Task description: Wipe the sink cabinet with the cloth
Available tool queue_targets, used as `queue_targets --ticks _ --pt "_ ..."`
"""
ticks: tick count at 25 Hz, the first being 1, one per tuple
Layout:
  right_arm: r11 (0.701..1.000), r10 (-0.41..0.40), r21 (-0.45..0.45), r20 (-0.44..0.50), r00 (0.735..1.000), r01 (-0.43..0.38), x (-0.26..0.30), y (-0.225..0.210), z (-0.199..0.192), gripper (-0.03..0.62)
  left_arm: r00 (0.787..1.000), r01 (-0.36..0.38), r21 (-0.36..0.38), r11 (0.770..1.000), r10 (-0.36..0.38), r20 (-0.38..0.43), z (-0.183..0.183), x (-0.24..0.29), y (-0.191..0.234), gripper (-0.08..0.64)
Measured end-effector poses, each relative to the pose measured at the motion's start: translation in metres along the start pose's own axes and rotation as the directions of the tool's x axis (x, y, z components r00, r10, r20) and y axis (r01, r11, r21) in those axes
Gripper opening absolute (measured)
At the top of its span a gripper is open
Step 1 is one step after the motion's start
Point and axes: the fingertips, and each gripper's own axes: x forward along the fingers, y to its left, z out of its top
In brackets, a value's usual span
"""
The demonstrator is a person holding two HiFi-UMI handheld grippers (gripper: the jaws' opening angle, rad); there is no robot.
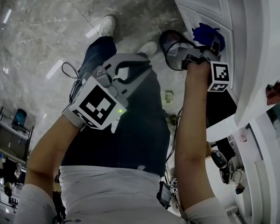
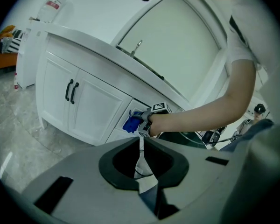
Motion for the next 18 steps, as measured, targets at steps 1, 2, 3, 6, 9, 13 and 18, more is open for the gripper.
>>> queue_targets --ticks 1,2,3,6,9,13,18 --pt "1.000 0.005 0.007 0.008 1.000 -0.005 -0.004 0.001 0.003 0.109 1.000 0.012 0.007 1.000 -0.012 -0.008 0.000 0.001 0.000 0.012" --pt "1.000 0.010 0.012 0.014 1.000 -0.010 -0.007 0.002 0.006 0.109 1.000 0.023 0.015 1.000 -0.023 -0.015 0.001 0.001 0.001 0.012" --pt "1.000 0.013 0.017 0.018 1.000 -0.014 -0.010 0.002 0.009 0.109 0.999 0.033 0.023 0.999 -0.033 -0.022 0.001 0.002 0.002 0.012" --pt "0.999 0.003 0.050 0.033 0.999 -0.005 -0.017 -0.005 0.015 0.109 0.997 0.058 0.046 0.997 -0.056 -0.043 0.002 0.005 0.004 0.012" --pt "0.995 -0.034 0.098 0.065 0.997 0.028 -0.027 -0.023 0.024 0.109 0.995 0.080 0.059 0.995 -0.077 -0.059 0.003 0.008 0.002 0.012" --pt "0.992 -0.038 0.123 0.087 0.995 0.027 -0.040 -0.045 0.034 0.109 0.989 0.121 0.070 0.990 -0.114 -0.089 0.000 0.013 -0.005 0.012" --pt "0.991 -0.008 0.131 0.069 0.998 -0.001 -0.040 -0.048 0.035 0.109 0.979 0.167 0.075 0.983 -0.157 -0.128 -0.006 0.026 -0.011 0.012"
